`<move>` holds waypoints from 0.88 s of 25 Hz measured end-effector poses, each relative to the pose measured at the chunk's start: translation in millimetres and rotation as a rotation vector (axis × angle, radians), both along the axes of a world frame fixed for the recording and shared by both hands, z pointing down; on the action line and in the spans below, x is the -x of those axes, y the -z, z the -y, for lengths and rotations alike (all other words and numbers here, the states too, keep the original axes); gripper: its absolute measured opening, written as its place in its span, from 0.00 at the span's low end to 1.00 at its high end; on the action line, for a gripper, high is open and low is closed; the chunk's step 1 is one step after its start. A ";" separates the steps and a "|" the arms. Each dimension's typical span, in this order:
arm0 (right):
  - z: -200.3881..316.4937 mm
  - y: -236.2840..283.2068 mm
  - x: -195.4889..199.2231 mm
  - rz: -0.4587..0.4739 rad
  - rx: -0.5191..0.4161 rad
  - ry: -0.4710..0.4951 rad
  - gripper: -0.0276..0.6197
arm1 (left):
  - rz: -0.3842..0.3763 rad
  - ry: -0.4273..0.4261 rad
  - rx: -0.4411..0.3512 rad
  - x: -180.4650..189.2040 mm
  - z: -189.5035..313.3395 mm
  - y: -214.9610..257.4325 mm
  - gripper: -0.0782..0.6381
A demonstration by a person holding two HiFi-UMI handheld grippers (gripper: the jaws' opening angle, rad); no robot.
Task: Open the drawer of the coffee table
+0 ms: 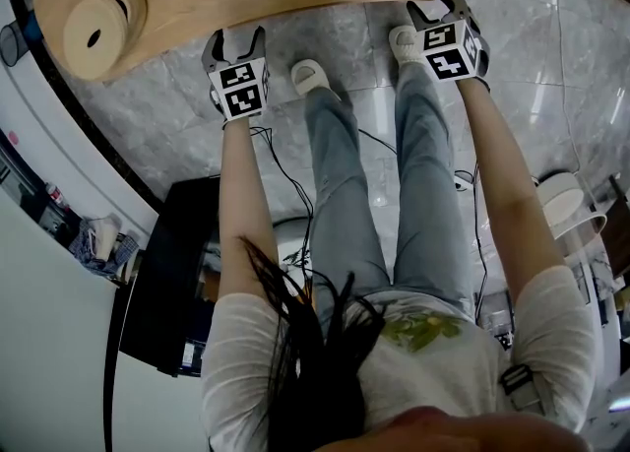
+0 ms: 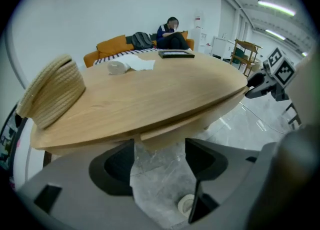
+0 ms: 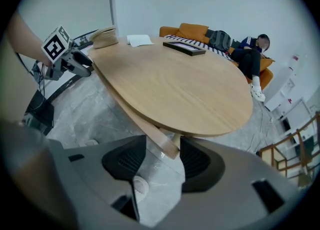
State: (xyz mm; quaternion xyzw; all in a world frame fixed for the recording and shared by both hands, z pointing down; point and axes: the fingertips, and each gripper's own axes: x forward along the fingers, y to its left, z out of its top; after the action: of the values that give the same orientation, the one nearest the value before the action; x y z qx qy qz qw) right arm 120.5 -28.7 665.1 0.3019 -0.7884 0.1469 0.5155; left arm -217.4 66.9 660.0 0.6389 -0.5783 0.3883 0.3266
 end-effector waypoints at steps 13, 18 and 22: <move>-2.3 0.1 -1.1 -0.044 -0.061 0.002 0.34 | 0.009 0.071 0.067 -1.9 7.9 -10.6 0.53; -13.1 -1.0 -5.1 -0.054 -0.049 0.004 0.34 | 0.029 0.071 0.072 -2.5 -1.8 -13.1 0.50; -20.2 -1.9 -6.5 -0.054 -0.040 0.009 0.34 | 0.027 0.068 0.088 -4.1 -9.5 -11.6 0.50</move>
State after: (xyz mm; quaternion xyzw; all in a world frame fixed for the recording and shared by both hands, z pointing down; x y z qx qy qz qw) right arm 127.0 -8.6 667.0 0.3126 -0.7782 0.1204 0.5312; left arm -213.4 76.3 671.6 0.5985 -0.5864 0.4108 0.3595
